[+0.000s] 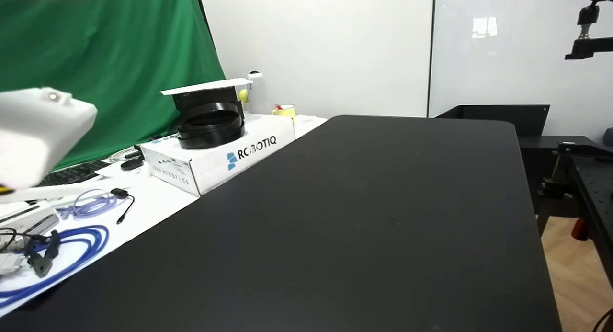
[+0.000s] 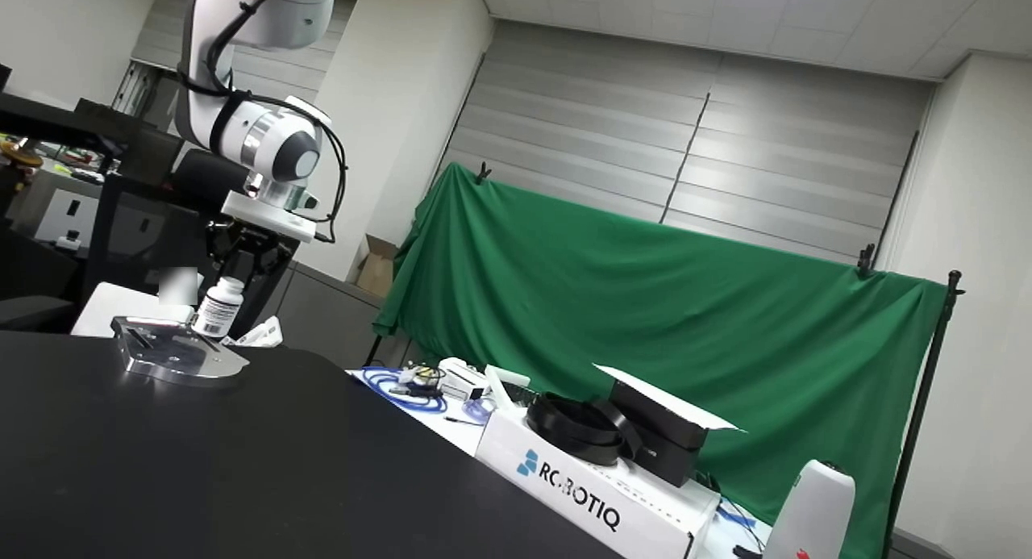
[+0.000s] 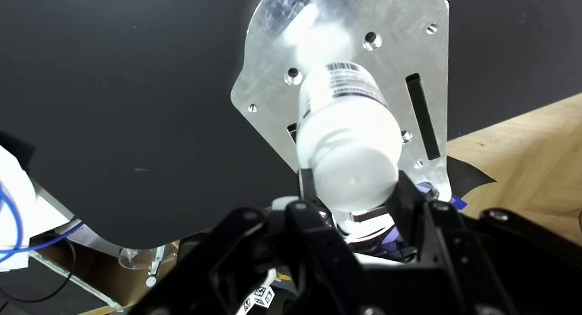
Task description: Place the bottle on the silver object then on the back edge of the table
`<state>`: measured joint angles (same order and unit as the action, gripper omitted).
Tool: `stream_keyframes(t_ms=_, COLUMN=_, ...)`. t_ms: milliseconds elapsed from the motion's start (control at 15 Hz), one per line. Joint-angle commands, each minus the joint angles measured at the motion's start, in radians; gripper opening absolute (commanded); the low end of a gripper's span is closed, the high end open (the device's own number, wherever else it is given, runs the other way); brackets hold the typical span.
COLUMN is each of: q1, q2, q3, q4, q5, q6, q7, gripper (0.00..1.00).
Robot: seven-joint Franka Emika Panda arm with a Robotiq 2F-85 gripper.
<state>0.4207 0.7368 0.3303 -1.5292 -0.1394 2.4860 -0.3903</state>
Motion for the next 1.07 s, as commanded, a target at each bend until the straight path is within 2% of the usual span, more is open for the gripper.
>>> stream_keyframes(t_ms=0, q1=-0.008, q2=0.026, q3=0.015, q4=0.047, q5=0.009, q6=-0.009, q7=-0.001, gripper=0.18)
stream_keyframes(t_ms=133, q1=-0.002, q2=0.014, q3=0.006, q4=0.020, q5=-0.003, q6=-0.001, q7=0.004, gripper=0.18)
stream_keyframes(t_ms=200, q1=-0.002, q2=0.016, q3=0.006, q4=0.020, q5=-0.004, q6=-0.002, q7=0.004, gripper=0.43)
stream_keyframes(t_ms=667, q1=-0.002, q2=0.021, q3=0.006, q4=0.020, q5=-0.005, q6=-0.001, q7=0.004, gripper=0.43)
stream_keyframes(t_ms=733, q1=-0.002, q2=0.021, q3=0.006, q4=0.020, q5=-0.005, q6=-0.001, q7=0.004, gripper=0.18)
stream_keyframes(t_ms=1000, q1=0.027, q2=0.021, q3=-0.035, q4=0.016, q5=-0.060, q6=0.016, q7=0.030, gripper=0.18)
